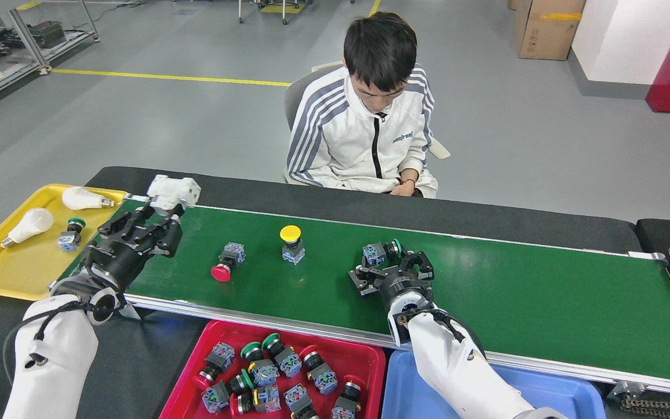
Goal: Pick switch part from conveyor to tray
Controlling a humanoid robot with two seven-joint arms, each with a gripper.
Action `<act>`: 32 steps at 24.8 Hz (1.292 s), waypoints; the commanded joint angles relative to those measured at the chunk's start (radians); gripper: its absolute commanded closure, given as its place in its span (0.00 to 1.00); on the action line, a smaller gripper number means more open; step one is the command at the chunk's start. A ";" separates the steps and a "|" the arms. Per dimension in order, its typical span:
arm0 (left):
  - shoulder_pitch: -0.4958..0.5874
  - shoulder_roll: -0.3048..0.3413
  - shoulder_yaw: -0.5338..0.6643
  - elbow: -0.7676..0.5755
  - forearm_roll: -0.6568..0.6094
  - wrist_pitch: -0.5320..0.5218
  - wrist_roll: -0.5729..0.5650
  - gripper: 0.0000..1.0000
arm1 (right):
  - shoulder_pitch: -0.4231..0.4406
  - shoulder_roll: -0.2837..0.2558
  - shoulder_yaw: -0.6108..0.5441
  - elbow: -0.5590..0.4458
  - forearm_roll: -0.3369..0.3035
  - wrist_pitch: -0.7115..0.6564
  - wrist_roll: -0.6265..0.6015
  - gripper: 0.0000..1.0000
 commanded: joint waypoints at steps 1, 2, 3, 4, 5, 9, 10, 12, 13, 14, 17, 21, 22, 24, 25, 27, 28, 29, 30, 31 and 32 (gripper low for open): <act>0.029 0.015 0.019 -0.098 0.019 -0.078 0.005 0.75 | -0.002 -0.007 0.000 -0.068 0.003 0.006 0.006 0.98; 0.053 0.020 0.032 -0.137 0.027 -0.078 0.005 0.75 | 0.020 -0.012 0.002 -0.125 0.009 0.006 0.009 0.98; 0.070 0.021 0.042 -0.158 0.033 -0.078 0.005 0.75 | 0.037 -0.023 0.002 -0.173 0.014 0.006 0.011 0.98; 0.093 0.023 0.053 -0.187 0.044 -0.078 0.005 0.75 | 0.055 -0.055 0.003 -0.243 0.021 0.004 0.014 0.98; 0.128 0.026 0.076 -0.235 0.059 -0.078 0.003 0.75 | 0.096 -0.114 0.014 -0.370 0.033 -0.006 0.029 0.98; 0.199 0.021 0.137 -0.322 0.074 -0.078 -0.003 0.75 | 0.279 -0.268 0.108 -0.814 0.047 -0.103 0.087 0.93; 0.211 0.015 0.139 -0.341 0.074 -0.078 -0.005 0.75 | 0.328 -0.302 0.129 -0.911 0.057 -0.138 0.100 0.70; 0.231 0.011 0.133 -0.370 0.073 -0.078 -0.008 0.75 | 0.391 -0.294 0.160 -0.963 0.122 -0.161 0.118 0.00; 0.236 0.008 0.130 -0.377 0.071 -0.078 -0.008 0.75 | 0.411 -0.273 0.174 -0.961 0.155 -0.172 0.118 0.00; 0.237 0.006 0.127 -0.382 0.071 -0.078 -0.008 0.76 | 0.423 -0.253 0.181 -0.961 0.167 -0.192 0.118 0.00; 0.237 -0.008 0.127 -0.384 0.068 -0.078 -0.023 0.75 | 0.442 -0.239 0.183 -0.978 0.173 -0.262 0.121 0.00; 0.243 -0.008 0.127 -0.384 0.065 -0.078 -0.029 0.75 | 0.455 -0.247 0.169 -1.052 0.175 -0.243 0.136 0.00; 0.256 -0.012 0.127 -0.385 0.064 -0.078 -0.029 0.75 | 0.481 -0.268 0.117 -1.099 0.175 -0.186 0.138 0.00; 0.286 -0.011 0.127 -0.410 0.062 -0.078 -0.029 0.75 | 0.541 -0.332 -0.001 -1.150 0.175 -0.077 0.135 0.00; 0.313 -0.011 0.127 -0.430 0.064 -0.078 -0.029 0.75 | 0.572 -0.362 -0.060 -1.165 0.175 -0.032 0.130 0.00; 0.401 -0.014 0.127 -0.496 0.062 -0.078 -0.031 0.76 | 0.615 -0.406 -0.199 -1.167 0.175 0.044 0.080 0.00; 0.460 -0.015 0.127 -0.546 0.062 -0.078 -0.031 0.76 | 0.638 -0.412 -0.289 -1.167 0.164 0.055 0.050 0.00; 0.503 -0.017 0.127 -0.588 0.062 -0.078 -0.031 0.76 | 0.666 -0.414 -0.365 -1.165 0.159 0.050 0.038 0.00; 0.559 -0.025 0.125 -0.637 0.059 -0.078 -0.037 0.76 | 0.712 -0.421 -0.463 -1.165 0.152 0.026 0.027 0.00; 0.609 -0.049 0.119 -0.681 0.057 -0.078 -0.052 0.76 | 0.753 -0.423 -0.561 -1.167 0.132 -0.028 0.027 0.00; 0.653 -0.083 0.099 -0.726 0.054 -0.078 -0.077 0.76 | 0.790 -0.424 -0.665 -1.165 0.092 -0.123 0.024 0.00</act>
